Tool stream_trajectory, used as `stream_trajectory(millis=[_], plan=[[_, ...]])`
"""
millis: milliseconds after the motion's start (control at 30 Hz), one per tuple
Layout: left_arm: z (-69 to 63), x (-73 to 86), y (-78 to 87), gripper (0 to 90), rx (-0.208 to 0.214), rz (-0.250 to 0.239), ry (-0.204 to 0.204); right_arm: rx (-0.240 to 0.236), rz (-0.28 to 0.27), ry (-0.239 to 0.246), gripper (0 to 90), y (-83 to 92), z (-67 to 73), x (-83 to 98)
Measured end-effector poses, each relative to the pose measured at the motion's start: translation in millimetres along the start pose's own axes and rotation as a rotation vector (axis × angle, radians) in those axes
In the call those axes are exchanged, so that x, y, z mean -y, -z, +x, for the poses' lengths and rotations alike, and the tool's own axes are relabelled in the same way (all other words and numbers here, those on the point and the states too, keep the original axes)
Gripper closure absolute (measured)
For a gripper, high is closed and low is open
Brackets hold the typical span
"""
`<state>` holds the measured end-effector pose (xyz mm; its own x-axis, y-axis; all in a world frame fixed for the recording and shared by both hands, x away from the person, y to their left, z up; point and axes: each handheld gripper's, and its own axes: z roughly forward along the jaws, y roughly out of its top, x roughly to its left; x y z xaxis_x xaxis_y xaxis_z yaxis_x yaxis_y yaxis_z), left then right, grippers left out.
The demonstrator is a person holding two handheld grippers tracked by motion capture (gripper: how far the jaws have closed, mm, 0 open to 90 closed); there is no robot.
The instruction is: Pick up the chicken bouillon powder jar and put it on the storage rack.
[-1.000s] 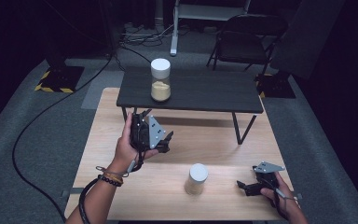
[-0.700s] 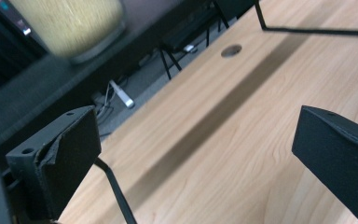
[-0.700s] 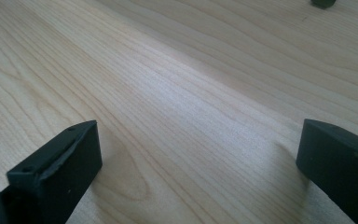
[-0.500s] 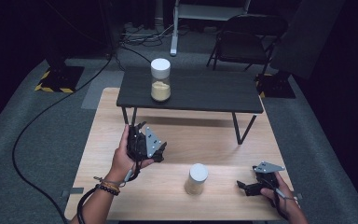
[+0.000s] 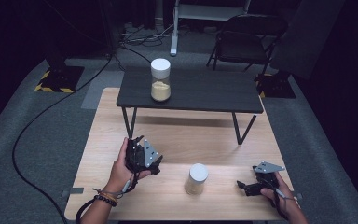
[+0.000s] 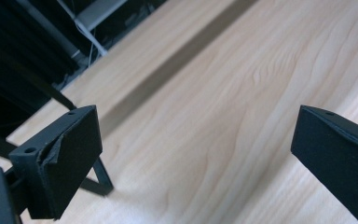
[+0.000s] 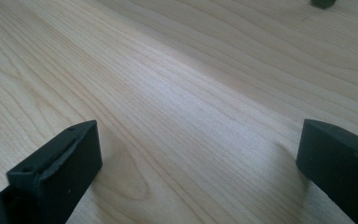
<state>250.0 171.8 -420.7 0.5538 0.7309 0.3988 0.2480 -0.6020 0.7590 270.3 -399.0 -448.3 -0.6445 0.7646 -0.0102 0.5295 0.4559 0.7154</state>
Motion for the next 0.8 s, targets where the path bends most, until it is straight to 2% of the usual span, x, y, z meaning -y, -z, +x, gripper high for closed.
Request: stream_trajectory(millis=[167,467,600,733,800], plan=[[-1.8,8.7,-2.3,2.1,0.017,0.052,0.000,0.000,0.000,0.000,0.0,0.0,0.0,0.0],[5.3,25.1,-5.7,2.1,0.072,0.129,0.096,-0.001,0.000,0.001,0.0,0.2,-0.2,0.2],[10.1,30.2,-5.3,2.1,0.080,0.150,0.137,-0.001,0.000,0.002,0.0,0.3,-0.2,0.3],[11.9,34.7,-5.3,2.1,0.080,0.186,0.154,-0.001,0.000,0.002,0.0,0.3,-0.2,0.3],[15.1,38.1,-4.4,2.1,0.093,0.199,0.179,-0.002,0.000,0.002,0.0,0.3,-0.3,0.3]])
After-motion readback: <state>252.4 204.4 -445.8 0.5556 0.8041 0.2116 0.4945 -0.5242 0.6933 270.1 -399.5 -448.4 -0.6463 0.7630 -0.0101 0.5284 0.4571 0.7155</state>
